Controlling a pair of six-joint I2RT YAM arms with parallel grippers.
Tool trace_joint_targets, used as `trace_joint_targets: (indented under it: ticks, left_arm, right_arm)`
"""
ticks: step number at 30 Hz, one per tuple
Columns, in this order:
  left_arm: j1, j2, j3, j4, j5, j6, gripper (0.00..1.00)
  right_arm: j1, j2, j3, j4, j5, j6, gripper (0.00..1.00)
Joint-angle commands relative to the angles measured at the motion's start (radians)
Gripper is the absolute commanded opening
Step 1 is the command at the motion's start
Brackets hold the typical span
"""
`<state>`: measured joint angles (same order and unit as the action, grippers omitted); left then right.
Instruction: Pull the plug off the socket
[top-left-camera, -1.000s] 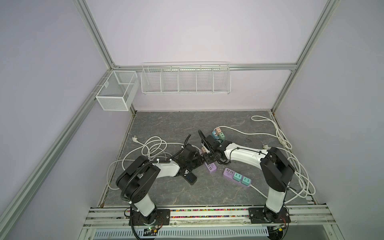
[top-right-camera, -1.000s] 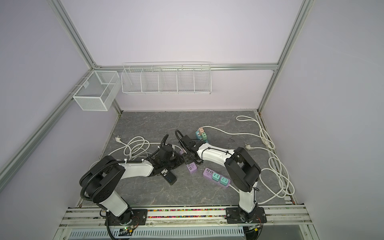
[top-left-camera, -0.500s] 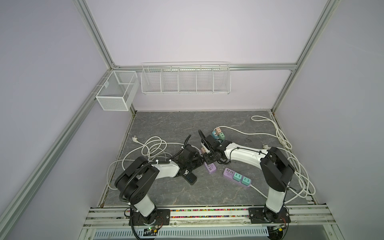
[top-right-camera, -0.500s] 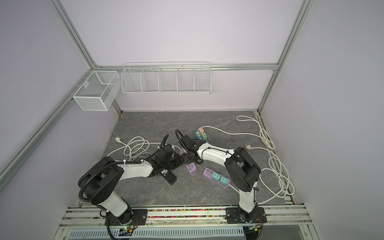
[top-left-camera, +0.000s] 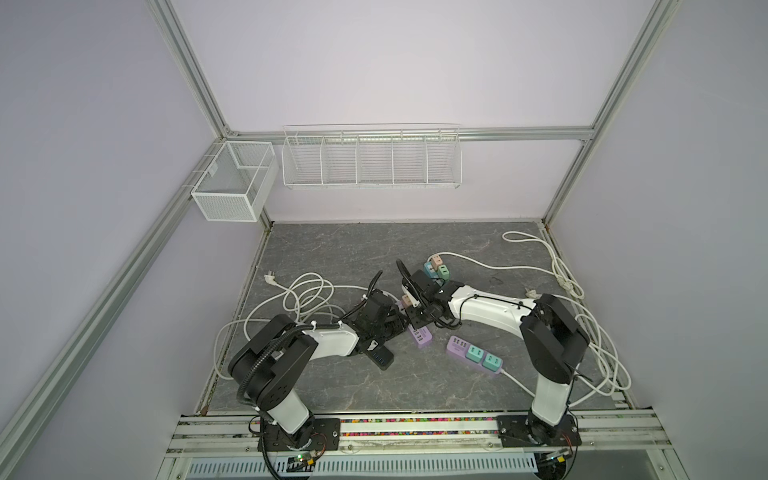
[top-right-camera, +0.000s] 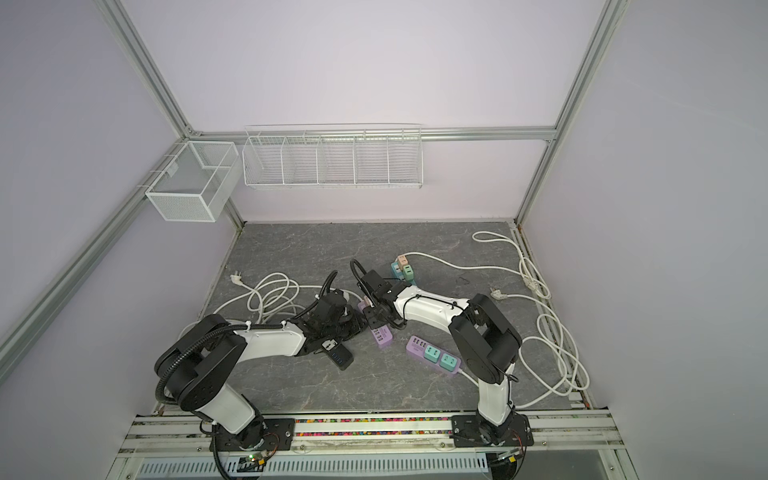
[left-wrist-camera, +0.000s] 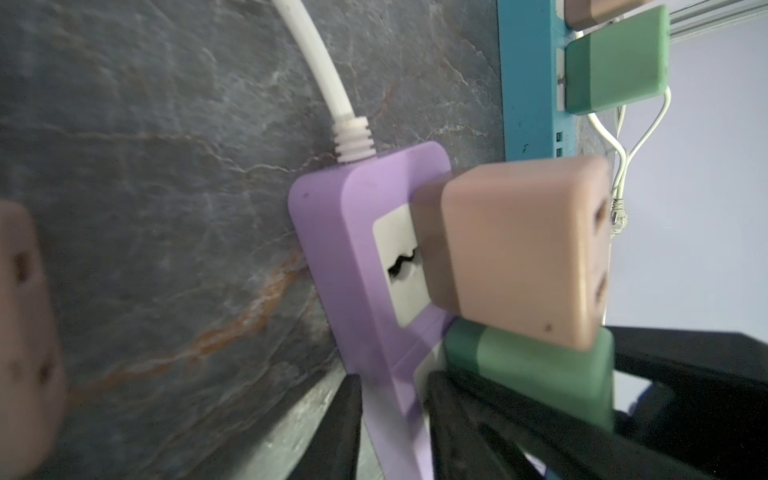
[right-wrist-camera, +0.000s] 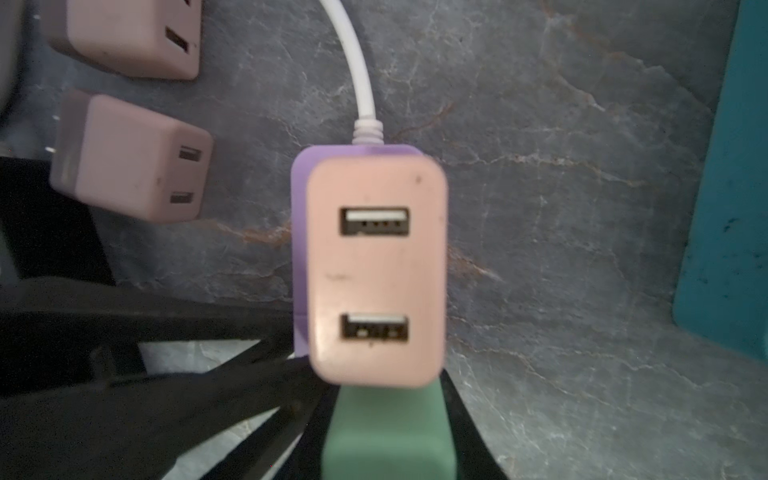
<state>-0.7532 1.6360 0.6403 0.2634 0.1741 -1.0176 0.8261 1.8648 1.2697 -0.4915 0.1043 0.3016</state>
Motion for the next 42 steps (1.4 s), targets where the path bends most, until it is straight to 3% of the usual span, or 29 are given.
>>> trace_joint_targets:
  ticks: [1, 5, 12, 21, 26, 35, 42]
  left_arm:
    - [-0.008, 0.037, -0.025, -0.069, -0.012, -0.015, 0.28]
    - [-0.008, 0.044, -0.018, -0.073, -0.008, -0.014, 0.28]
    - [-0.009, 0.046, -0.016, -0.084, -0.005, -0.011, 0.27]
    - [-0.012, 0.063, -0.037, -0.077, -0.006, -0.029, 0.27]
    - [-0.021, 0.066, -0.062, -0.075, -0.014, -0.038, 0.26]
    - [-0.026, 0.058, -0.07, -0.085, -0.015, -0.045, 0.26]
    - [-0.026, 0.046, -0.057, -0.127, -0.031, -0.035, 0.26]
  right_arm:
    - [-0.004, -0.084, 0.007, 0.056, -0.016, -0.005, 0.23]
    - [0.011, -0.085, -0.011, 0.103, -0.074, 0.021, 0.22]
    - [0.017, -0.088, 0.011, 0.043, 0.044, -0.013, 0.21]
    - [0.043, -0.085, 0.004, 0.086, -0.012, 0.024, 0.2]
    - [0.04, -0.109, 0.007, 0.059, 0.07, -0.006, 0.2]
    - [0.058, -0.104, -0.008, 0.095, 0.006, 0.031, 0.19]
    - [0.018, -0.149, -0.032, 0.084, 0.053, 0.031, 0.19]
